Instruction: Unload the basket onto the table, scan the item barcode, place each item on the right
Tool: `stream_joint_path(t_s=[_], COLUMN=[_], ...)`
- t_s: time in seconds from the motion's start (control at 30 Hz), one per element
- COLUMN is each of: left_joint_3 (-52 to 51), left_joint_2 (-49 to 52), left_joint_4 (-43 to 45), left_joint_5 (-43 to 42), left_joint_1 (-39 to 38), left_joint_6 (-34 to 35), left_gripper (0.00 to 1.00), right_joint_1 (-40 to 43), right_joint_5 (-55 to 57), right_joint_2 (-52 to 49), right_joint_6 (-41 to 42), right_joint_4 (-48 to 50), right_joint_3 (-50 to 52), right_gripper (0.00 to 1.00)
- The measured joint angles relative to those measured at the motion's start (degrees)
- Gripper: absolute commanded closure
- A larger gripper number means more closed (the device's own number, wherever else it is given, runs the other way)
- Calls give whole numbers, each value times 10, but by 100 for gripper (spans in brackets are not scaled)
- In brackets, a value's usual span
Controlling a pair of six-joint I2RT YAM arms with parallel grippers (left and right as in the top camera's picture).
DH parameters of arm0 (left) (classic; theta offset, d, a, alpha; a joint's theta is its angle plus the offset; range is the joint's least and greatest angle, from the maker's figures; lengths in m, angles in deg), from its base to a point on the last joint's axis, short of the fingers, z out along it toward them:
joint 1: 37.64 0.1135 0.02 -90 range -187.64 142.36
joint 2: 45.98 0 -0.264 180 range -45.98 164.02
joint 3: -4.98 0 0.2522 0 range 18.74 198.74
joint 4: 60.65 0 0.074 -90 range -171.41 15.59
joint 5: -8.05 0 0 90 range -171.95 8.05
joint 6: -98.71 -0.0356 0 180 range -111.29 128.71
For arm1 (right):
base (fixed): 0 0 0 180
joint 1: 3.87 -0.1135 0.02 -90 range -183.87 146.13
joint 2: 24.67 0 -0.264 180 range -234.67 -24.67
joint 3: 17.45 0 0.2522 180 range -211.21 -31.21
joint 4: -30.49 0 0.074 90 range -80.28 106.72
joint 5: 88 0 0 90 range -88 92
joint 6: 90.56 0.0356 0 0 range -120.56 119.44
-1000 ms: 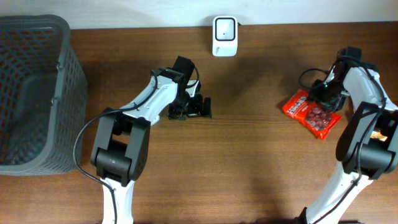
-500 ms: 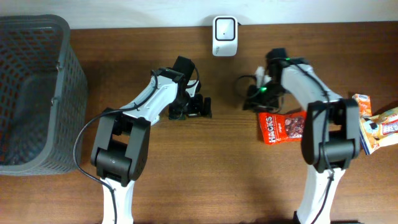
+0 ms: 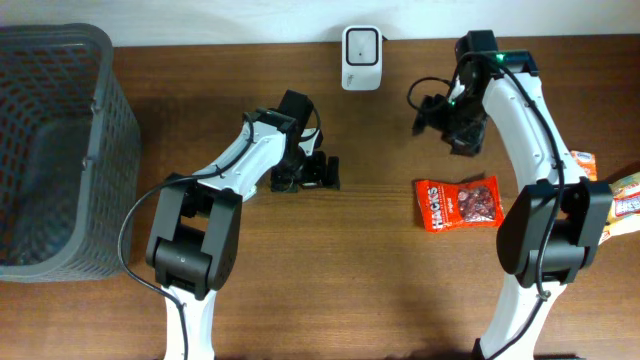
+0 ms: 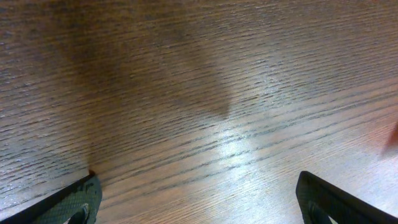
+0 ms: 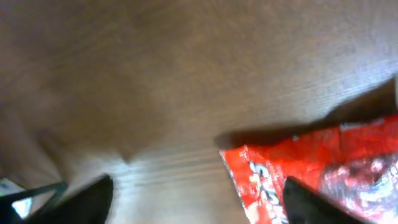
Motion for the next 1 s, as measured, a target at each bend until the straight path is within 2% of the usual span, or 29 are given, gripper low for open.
stream_joint_path(t_s=[0.07,0.23,0.27,0.43,0.57,0.73,1.0], left_joint_3=[0,0,0,0,0,0,0], left_joint_2=[0,0,0,0,0,0,0], left_joint_4=[0,1,1,1,0,1,5], left_joint_5=[0,3,3,3,3,4,12], left_joint_1=[0,0,0,0,0,0,0], left_joint_6=[0,0,0,0,0,0,0], left_gripper=[1,1,1,1,1,1,1], right_joint_1=[-1,-5,-8,-36,-40,-10,7], right_joint_5=[25,133,157,225,237,229,189], right_joint_2=[0,1,3,24,33,34,61], right_joint_6=[61,231,263,317,400,414,334], right_joint_4=[-31,-126,-136,-155,-134,-71,43], right_joint_3=[0,0,0,12,101,186,223], right_gripper=[30,1,1,1,1,1,1])
